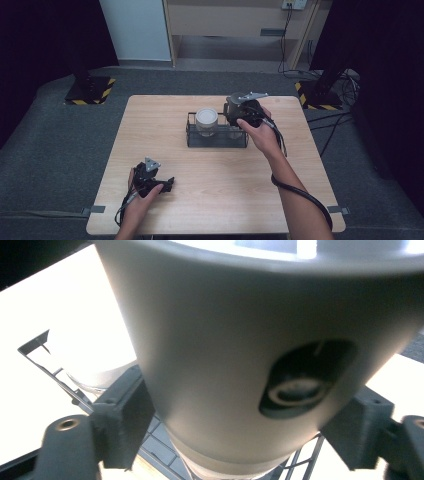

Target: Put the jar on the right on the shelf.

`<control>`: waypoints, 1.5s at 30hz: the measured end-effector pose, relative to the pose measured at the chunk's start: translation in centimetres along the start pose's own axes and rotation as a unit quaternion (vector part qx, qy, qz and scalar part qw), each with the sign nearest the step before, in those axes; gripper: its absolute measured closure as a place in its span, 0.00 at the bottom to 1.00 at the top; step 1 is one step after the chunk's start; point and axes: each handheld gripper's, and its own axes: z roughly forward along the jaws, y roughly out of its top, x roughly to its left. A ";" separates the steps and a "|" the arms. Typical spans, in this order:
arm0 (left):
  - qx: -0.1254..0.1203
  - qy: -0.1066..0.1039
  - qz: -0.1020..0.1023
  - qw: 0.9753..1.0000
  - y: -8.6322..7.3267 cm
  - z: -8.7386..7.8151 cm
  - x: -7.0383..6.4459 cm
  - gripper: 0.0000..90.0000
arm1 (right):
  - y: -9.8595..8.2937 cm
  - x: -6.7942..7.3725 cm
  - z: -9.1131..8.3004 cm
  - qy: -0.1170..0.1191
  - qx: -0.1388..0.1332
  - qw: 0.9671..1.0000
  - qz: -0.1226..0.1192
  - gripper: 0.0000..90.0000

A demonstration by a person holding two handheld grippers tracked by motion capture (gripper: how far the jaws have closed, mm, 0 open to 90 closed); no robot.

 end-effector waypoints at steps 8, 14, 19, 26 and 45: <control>0.000 -0.001 0.001 1.000 0.0 0.0 0.0 0.00 | -0.3 0.0 -0.6 -0.007 -0.002 1.000 0.007 0.10; 0.000 -0.001 0.001 1.000 0.0 0.0 0.0 0.00 | -0.6 0.0 -1.3 -0.011 -0.003 1.000 -0.004 0.06; 0.000 -0.001 0.002 1.000 0.0 0.0 0.0 0.00 | -0.7 0.3 -2.3 -0.002 -0.007 1.000 -0.016 0.05; 0.000 -0.003 0.004 1.000 0.0 0.0 0.1 0.00 | -1.3 0.9 -3.8 0.000 0.000 1.000 -0.031 0.03; 0.000 -0.006 0.006 1.000 0.1 0.1 0.1 0.00 | -5.6 1.0 -7.8 0.003 -0.016 0.999 -0.037 0.03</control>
